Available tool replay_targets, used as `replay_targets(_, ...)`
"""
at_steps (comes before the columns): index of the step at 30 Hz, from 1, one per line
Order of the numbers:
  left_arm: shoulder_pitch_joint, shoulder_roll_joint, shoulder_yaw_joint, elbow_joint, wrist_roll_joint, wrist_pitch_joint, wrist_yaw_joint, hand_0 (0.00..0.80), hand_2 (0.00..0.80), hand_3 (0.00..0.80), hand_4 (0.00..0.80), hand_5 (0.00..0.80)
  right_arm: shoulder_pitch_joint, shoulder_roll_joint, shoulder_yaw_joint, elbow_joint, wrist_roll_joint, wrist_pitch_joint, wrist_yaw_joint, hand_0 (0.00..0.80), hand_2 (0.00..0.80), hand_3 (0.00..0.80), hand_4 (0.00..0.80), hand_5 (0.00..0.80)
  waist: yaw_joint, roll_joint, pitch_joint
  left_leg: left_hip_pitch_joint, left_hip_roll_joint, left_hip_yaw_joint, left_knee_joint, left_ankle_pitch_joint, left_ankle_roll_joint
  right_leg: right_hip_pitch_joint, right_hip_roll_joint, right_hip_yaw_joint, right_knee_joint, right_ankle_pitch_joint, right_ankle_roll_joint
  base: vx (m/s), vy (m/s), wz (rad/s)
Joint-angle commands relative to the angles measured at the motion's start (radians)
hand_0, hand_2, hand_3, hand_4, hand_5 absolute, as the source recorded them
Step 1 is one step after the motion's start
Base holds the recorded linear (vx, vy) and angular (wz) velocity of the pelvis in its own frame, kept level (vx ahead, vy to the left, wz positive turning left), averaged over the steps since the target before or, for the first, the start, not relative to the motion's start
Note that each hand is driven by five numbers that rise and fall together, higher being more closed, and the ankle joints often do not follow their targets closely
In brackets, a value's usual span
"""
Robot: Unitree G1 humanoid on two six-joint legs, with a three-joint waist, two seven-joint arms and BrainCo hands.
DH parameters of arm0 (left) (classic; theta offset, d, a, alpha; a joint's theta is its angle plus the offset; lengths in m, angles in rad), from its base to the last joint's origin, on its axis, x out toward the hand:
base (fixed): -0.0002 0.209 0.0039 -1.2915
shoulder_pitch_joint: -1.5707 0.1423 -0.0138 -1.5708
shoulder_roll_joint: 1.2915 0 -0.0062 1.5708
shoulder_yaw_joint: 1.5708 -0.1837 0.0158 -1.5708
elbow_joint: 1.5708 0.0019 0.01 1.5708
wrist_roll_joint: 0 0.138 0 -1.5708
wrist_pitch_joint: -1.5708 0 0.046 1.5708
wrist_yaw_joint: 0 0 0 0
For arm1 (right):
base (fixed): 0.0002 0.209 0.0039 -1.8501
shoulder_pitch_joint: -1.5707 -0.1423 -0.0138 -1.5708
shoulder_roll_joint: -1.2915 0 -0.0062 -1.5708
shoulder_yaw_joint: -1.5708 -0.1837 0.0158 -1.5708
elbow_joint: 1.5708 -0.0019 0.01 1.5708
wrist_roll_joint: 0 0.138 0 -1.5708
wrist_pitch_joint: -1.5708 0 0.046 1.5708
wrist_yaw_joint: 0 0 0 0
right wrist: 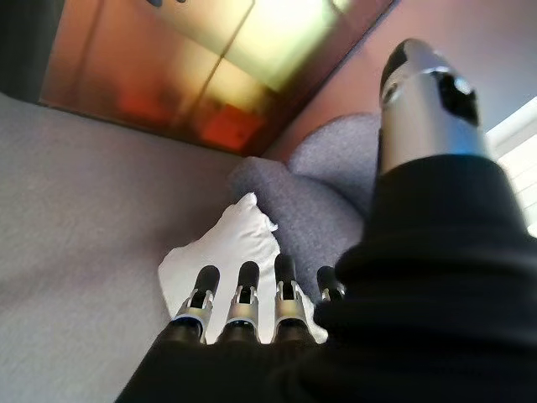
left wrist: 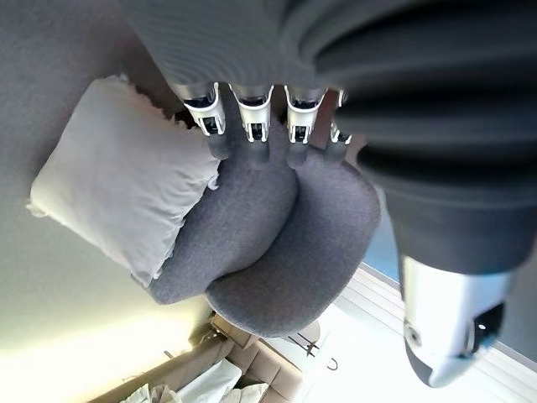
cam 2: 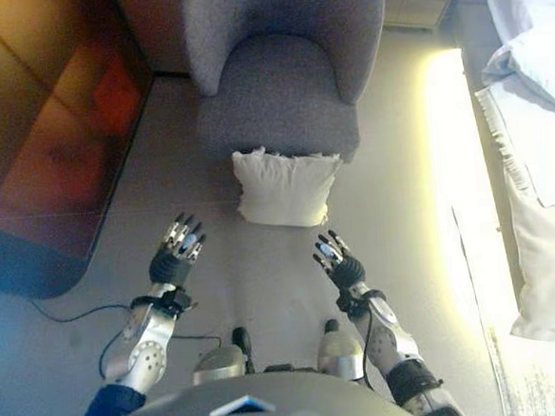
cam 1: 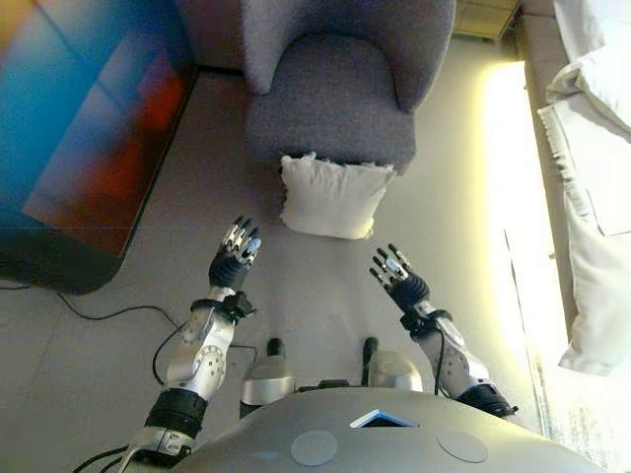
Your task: Pick up the cushion and take it to the sofa
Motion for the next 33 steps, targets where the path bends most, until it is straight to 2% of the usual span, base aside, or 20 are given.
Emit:
replay_targets(1, 0.033, 0.058, 0.058, -0.080, -0.044, -0.033, -0.017, 0.000, 0.000, 0.000, 0.000, 0.000, 0.011, 0.035, 0.004, -0.070, 0.007, -0.048, 0.019, 0.000, 0.000, 0.000, 0.000, 0.000, -0.016, -0.019, -0.019, 0.039, -0.043, 0.019, 0.044, -0.069, 0.054, -0.086, -0.044, 0.039, 0.218, 0.175, 0.026, 0.209, 0.006, 0.27)
replay_targets(4, 0.043, 0.063, 0.062, -0.093, -0.039, -0.018, -0.012, 0.000, 0.000, 0.000, 0.000, 0.000, 0.011, 0.039, -0.007, -0.057, 0.014, -0.044, 0.013, 0.000, 0.000, 0.000, 0.000, 0.000, -0.024, -0.049, -0.014, 0.073, -0.065, 0.001, 0.041, -0.096, 0.042, -0.072, -0.046, 0.022, 0.074, 0.186, 0.036, 0.316, -0.138, 0.20)
replay_targets(5, 0.042, 0.066, 0.056, -0.092, -0.038, -0.019, -0.010, 0.000, 0.000, 0.000, 0.000, 0.000, 0.003, 0.037, -0.011, -0.054, 0.024, -0.046, 0.007, 0.000, 0.000, 0.000, 0.000, 0.000, -0.035, -0.081, -0.013, 0.097, -0.090, -0.011, 0.037, -0.123, 0.034, -0.081, -0.052, 0.012, -0.084, 0.195, 0.048, 0.398, -0.208, 0.12)
replay_targets(6, 0.040, 0.067, 0.046, -0.096, -0.034, -0.025, -0.008, 0.000, 0.000, 0.000, 0.000, 0.000, -0.008, 0.033, -0.011, -0.059, 0.036, -0.047, -0.002, 0.000, 0.000, 0.000, 0.000, 0.000, -0.048, -0.099, -0.006, 0.117, -0.107, -0.030, 0.036, -0.148, 0.032, -0.093, -0.048, 0.002, -0.203, 0.202, 0.059, 0.473, -0.224, 0.12)
replay_targets(10, 0.058, 0.070, 0.029, -0.102, -0.032, -0.042, -0.010, 0.000, 0.000, 0.000, 0.000, 0.000, -0.012, 0.017, -0.026, -0.067, 0.060, -0.039, -0.015, 0.000, 0.000, 0.000, 0.000, 0.000, -0.085, -0.114, 0.000, 0.189, -0.140, -0.089, 0.024, -0.208, 0.040, -0.153, -0.011, -0.032, -0.446, 0.283, 0.084, 0.432, -0.086, 0.39)
replay_targets(12, 0.081, 0.065, 0.029, -0.100, -0.026, -0.039, -0.035, 0.000, 0.000, 0.000, 0.000, 0.000, 0.007, 0.017, -0.040, -0.066, 0.061, -0.035, -0.011, 0.000, 0.000, 0.000, 0.000, 0.000, -0.094, -0.106, -0.005, 0.233, -0.139, -0.115, 0.021, -0.238, 0.046, -0.190, -0.010, -0.061, -0.474, 0.317, 0.082, 0.502, -0.099, 0.60)
replay_targets(14, 0.105, 0.056, 0.034, -0.097, -0.007, -0.034, -0.054, 0.000, 0.000, 0.000, 0.000, 0.000, 0.026, 0.017, -0.048, -0.056, 0.063, -0.033, 0.001, 0.000, 0.000, 0.000, 0.000, 0.000, -0.093, -0.107, -0.015, 0.250, -0.144, -0.120, 0.031, -0.256, 0.055, -0.174, -0.004, -0.084, -0.452, 0.309, 0.074, 0.486, -0.134, 0.18)
replay_targets(16, 0.129, 0.041, 0.037, -0.103, 0.008, -0.019, -0.053, 0.000, 0.000, 0.000, 0.000, 0.000, 0.032, 0.017, -0.053, -0.041, 0.057, -0.020, 0.002, 0.000, 0.000, 0.000, 0.000, 0.000, -0.091, -0.101, -0.034, 0.278, -0.135, -0.095, 0.049, -0.251, 0.044, -0.165, -0.013, -0.135, -0.394, 0.291, 0.062, 0.466, -0.120, 0.13)
replay_targets(18, 0.153, 0.030, 0.044, -0.116, 0.007, -0.010, -0.044, 0.000, 0.000, 0.000, 0.000, 0.000, 0.039, 0.017, -0.048, -0.044, 0.037, 0.000, 0.006, 0.000, 0.000, 0.000, 0.000, 0.000, -0.098, -0.084, -0.060, 0.309, -0.101, -0.058, 0.060, -0.203, 0.020, -0.155, -0.002, -0.155, -0.340, 0.262, 0.044, 0.402, -0.089, -0.41)
replay_targets(19, 0.161, 0.029, 0.044, -0.124, 0.002, -0.007, -0.033, 0.000, 0.000, 0.000, 0.000, 0.000, 0.045, 0.011, -0.043, -0.050, 0.029, 0.006, 0.006, 0.000, 0.000, 0.000, 0.000, 0.000, -0.104, -0.077, -0.072, 0.315, -0.081, -0.050, 0.075, -0.164, 0.005, -0.148, 0.013, -0.143, -0.325, 0.249, 0.031, 0.448, -0.121, -0.51)
replay_targets(21, 0.171, 0.024, 0.053, -0.144, -0.024, -0.006, -0.019, 0.000, 0.000, 0.000, 0.000, 0.000, 0.055, -0.009, -0.033, -0.085, 0.016, 0.033, 0.017, 0.000, 0.000, 0.000, 0.000, 0.000, -0.124, -0.054, -0.109, 0.323, -0.004, -0.029, 0.164, 0.023, -0.065, -0.126, 0.065, -0.123, -0.300, 0.198, -0.018, 0.427, -0.168, -0.20)
replay_targets(22, 0.167, 0.023, 0.052, -0.156, -0.032, -0.008, -0.010, 0.000, 0.000, 0.000, 0.000, 0.000, 0.055, -0.023, -0.029, -0.093, 0.018, 0.036, 0.028, 0.000, 0.000, 0.000, 0.000, 0.000, -0.125, -0.047, -0.117, 0.313, 0.028, -0.011, 0.246, 0.081, -0.093, -0.106, 0.089, -0.123, -0.300, 0.172, -0.043, 0.359, -0.202, 0.01)
replay_targets(23, 0.162, 0.023, 0.050, -0.162, -0.035, -0.014, -0.004, 0.000, 0.000, 0.000, 0.000, 0.000, 0.053, -0.032, -0.026, -0.093, 0.012, 0.032, 0.035, 0.000, 0.000, 0.000, 0.000, 0.000, -0.127, -0.058, -0.125, 0.289, 0.037, -0.005, 0.319, 0.135, -0.109, -0.089, 0.092, -0.125, -0.303, 0.155, -0.063, 0.385, -0.260, -0.02)
replay_targets(24, 0.148, 0.015, 0.046, -0.159, -0.039, -0.018, 0.009, 0.000, 0.000, 0.000, 0.000, 0.000, 0.038, -0.043, -0.020, -0.080, 0.004, 0.031, 0.037, 0.000, 0.000, 0.000, 0.000, 0.000, -0.117, -0.069, -0.126, 0.227, 0.059, 0.006, 0.489, 0.167, -0.120, -0.053, 0.104, -0.127, -0.298, 0.119, -0.098, 0.369, -0.259, -0.19)
replay_targets(25, 0.138, 0.012, 0.042, -0.154, -0.044, -0.022, 0.016, 0.000, 0.000, 0.000, 0.000, 0.000, 0.027, -0.048, -0.014, -0.069, 0.003, 0.024, 0.036, 0.000, 0.000, 0.000, 0.000, 0.000, -0.110, -0.083, -0.126, 0.172, 0.061, 0.006, 0.564, 0.178, -0.117, -0.033, 0.100, -0.125, -0.297, 0.104, -0.114, 0.371, -0.261, -0.34)
replay_targets(26, 0.125, 0.010, 0.035, -0.147, -0.046, -0.022, 0.025, 0.000, 0.000, 0.000, 0.000, 0.000, 0.011, -0.057, -0.007, -0.057, 0.012, 0.017, 0.040, 0.000, 0.000, 0.000, 0.000, 0.000, -0.098, -0.100, -0.120, 0.108, 0.073, 0.014, 0.659, 0.168, -0.106, -0.004, 0.095, -0.121, -0.291, 0.083, -0.129, 0.298, -0.175, -0.58)
replay_targets(27, 0.115, 0.008, 0.031, -0.145, -0.043, -0.023, 0.031, 0.000, 0.000, 0.000, 0.000, 0.000, 0.000, -0.057, -0.002, -0.049, 0.020, 0.008, 0.045, 0.000, 0.000, 0.000, 0.000, 0.000, -0.085, -0.109, -0.111, 0.053, 0.083, 0.013, 0.697, 0.145, -0.094, 0.018, 0.093, -0.117, -0.285, 0.069, -0.132, 0.258, -0.117, -0.65)
replay_targets(29, 0.100, 0.007, 0.025, -0.138, -0.040, -0.024, 0.034, 0.000, 0.000, 0.000, 0.000, 0.000, -0.009, -0.056, 0.009, -0.043, 0.037, -0.005, 0.050, 0.000, 0.000, 0.000, 0.000, 0.000, -0.062, -0.112, -0.094, -0.017, 0.110, 0.007, 0.680, 0.124, -0.079, 0.054, 0.100, -0.105, -0.278, 0.046, -0.133, 0.230, 0.001, -0.57)
replay_targets(31, 0.085, 0.008, 0.030, -0.131, -0.032, -0.017, 0.037, 0.000, 0.000, 0.000, 0.000, 0.000, -0.013, -0.050, 0.002, -0.043, 0.047, 0.006, 0.045, 0.000, 0.000, 0.000, 0.000, 0.000, -0.048, -0.117, -0.086, -0.049, 0.145, 0.014, 0.509, 0.142, -0.069, 0.087, 0.103, -0.083, -0.279, 0.025, -0.126, 0.305, 0.128, -0.21)
replay_targets(33, 0.071, 0.016, 0.032, -0.137, -0.038, -0.010, 0.042, 0.000, 0.000, 0.000, 0.000, 0.000, -0.003, -0.053, -0.011, -0.058, 0.056, 0.014, 0.035, 0.000, 0.000, 0.000, 0.000, 0.000, -0.038, -0.092, -0.076, -0.068, 0.179, 0.010, 0.291, 0.192, -0.078, 0.112, 0.120, -0.055, -0.282, -0.002, -0.111, 0.252, 0.221, -0.22)
